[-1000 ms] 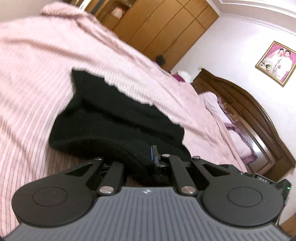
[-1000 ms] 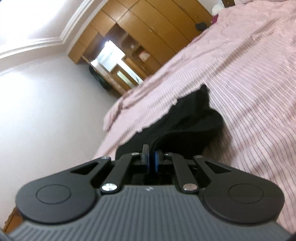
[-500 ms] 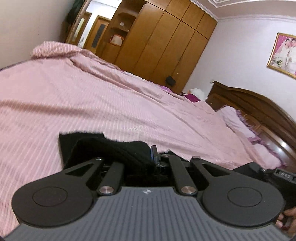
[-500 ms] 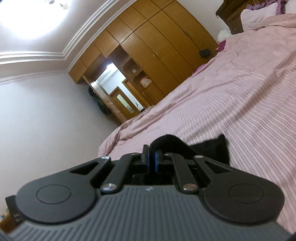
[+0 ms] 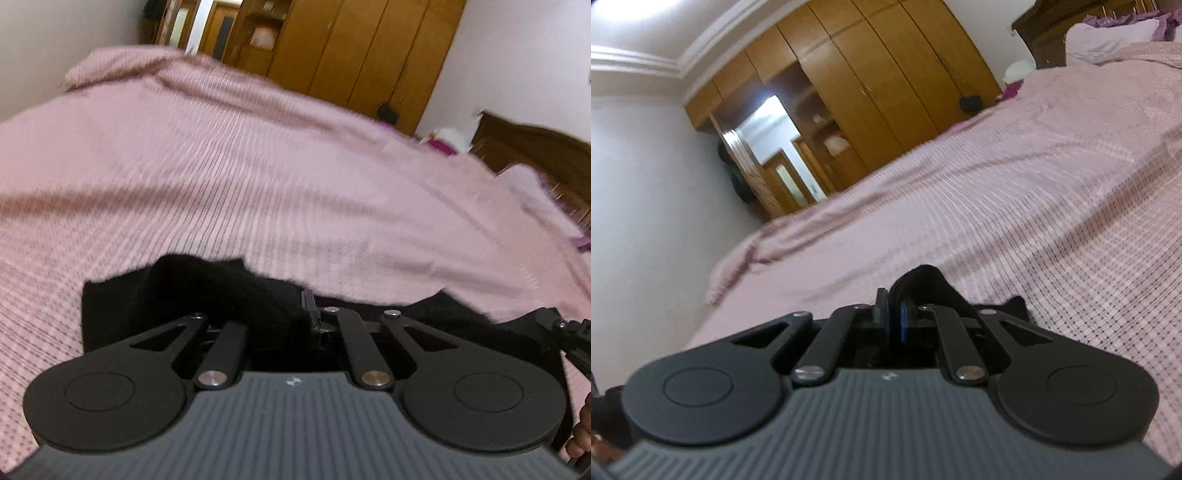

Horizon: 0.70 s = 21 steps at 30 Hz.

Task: Fold small clothes

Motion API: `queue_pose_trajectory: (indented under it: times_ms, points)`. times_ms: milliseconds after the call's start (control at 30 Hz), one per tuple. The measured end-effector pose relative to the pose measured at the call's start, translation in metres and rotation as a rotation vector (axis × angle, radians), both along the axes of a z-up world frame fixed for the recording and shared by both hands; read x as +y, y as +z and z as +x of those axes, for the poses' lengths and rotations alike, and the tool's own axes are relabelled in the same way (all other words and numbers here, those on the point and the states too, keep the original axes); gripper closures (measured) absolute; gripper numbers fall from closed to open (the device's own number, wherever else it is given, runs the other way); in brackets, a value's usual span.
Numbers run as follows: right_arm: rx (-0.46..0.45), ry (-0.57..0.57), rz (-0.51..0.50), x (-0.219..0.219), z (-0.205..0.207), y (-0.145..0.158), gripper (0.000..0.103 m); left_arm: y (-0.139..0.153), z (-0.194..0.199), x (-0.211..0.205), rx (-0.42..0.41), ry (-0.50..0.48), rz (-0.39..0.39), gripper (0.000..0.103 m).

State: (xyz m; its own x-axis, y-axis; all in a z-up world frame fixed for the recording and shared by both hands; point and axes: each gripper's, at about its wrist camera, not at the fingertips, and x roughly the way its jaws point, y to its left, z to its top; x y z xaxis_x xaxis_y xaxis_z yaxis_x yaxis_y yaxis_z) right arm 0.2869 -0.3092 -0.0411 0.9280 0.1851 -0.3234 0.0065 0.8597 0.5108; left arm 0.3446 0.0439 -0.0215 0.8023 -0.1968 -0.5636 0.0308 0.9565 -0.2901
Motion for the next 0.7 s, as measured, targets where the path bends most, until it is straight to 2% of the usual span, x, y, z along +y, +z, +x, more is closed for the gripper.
queue_pose_trajectory:
  times_ms: [133, 233, 333, 400, 433, 533, 700]
  points:
    - [0.065, -0.02, -0.07, 0.006, 0.019, -0.023, 0.092, -0.03, 0.018, 0.01, 0.046, 0.001, -0.017, 0.094]
    - [0.116, -0.019, -0.071, 0.006, 0.029, -0.035, 0.092, -0.034, 0.017, 0.015, 0.035, -0.021, -0.028, 0.092]
    - [0.121, -0.011, -0.059, 0.005, 0.029, -0.034, 0.091, -0.024, 0.01, 0.017, 0.036, -0.048, -0.018, 0.082]
    - [0.119, 0.005, -0.065, 0.004, 0.024, -0.026, 0.09, -0.013, 0.001, 0.017, 0.024, -0.048, 0.021, 0.063]
    - [0.117, 0.012, -0.072, 0.003, 0.021, -0.022, 0.086, -0.007, -0.005, 0.018, 0.011, -0.046, 0.037, 0.06]
    - [0.098, 0.017, -0.094, 0.003, 0.009, -0.012, 0.071, 0.01, -0.022, 0.022, -0.013, -0.064, 0.056, 0.058]
    - [0.079, 0.014, -0.146, 0.003, -0.014, 0.002, 0.07, 0.027, -0.049, 0.031, -0.042, -0.053, 0.065, 0.058]
